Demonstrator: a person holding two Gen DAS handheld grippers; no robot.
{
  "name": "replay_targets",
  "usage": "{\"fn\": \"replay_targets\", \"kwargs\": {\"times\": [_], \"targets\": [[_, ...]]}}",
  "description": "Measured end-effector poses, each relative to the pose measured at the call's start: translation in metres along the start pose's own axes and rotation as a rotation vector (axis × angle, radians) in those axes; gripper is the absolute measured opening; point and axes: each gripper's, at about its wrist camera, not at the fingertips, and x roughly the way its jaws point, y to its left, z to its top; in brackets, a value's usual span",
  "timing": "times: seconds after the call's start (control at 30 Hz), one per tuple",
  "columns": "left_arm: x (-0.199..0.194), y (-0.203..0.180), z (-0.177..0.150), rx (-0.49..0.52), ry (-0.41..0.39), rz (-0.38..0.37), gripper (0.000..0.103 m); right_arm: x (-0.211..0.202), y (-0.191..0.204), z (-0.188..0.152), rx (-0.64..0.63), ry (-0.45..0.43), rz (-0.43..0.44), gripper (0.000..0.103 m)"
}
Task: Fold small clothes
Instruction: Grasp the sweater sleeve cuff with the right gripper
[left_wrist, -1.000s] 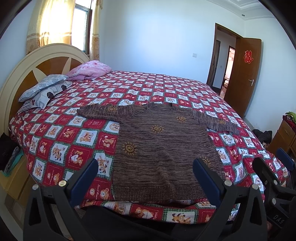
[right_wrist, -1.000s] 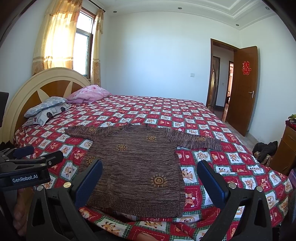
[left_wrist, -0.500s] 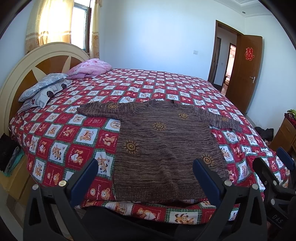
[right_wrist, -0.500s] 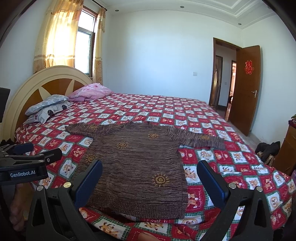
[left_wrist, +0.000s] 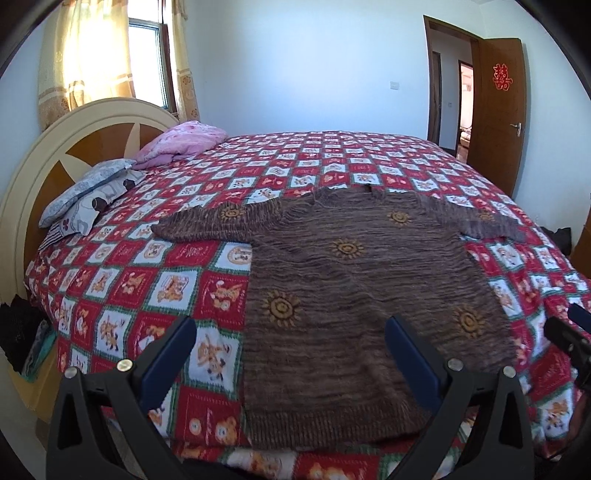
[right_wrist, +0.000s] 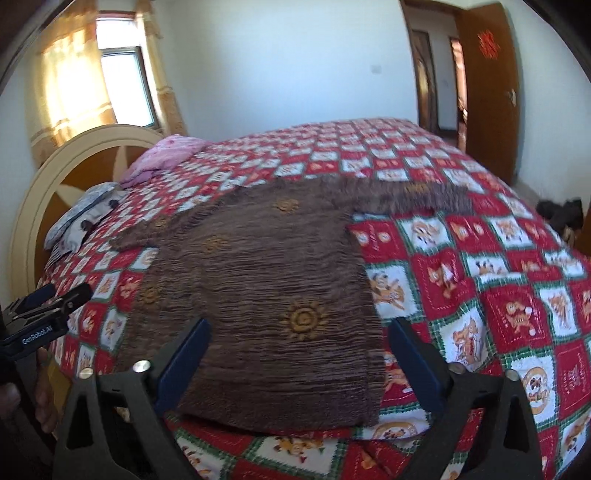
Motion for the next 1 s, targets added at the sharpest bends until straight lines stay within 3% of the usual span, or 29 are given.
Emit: {"fn": "replay_targets", "kwargs": {"times": [0.13,0.23,0.5,0.83,1.0], "targets": [[0.035,-0.002,0.016,0.015,-0.017,0.043,0.103,0.022,-0.041,0.023,0.088,0.04,-0.028,0.079],[0.065,-0.008,0.029,0.035,-0.048,0.088,0.103,0.036,-0.077,0.044,0.138,0.031,-0.096,0.072],[0.138,-0.019,0.06,0.043,-0.008,0.136,0.103,0.085,-0.177,0.1,0.31,0.042,-0.202,0.056],[0.202,0.0,0.082,0.026,0.025,0.258,0.103,0.149,-0.251,0.174,0.383,0.025,-0.267,0.056],[0.227,0.017,0.086,-0.005,0.066,0.307,0.103,0.182,-0.269,0.187,0.375,0.057,-0.284,0.055]]}}
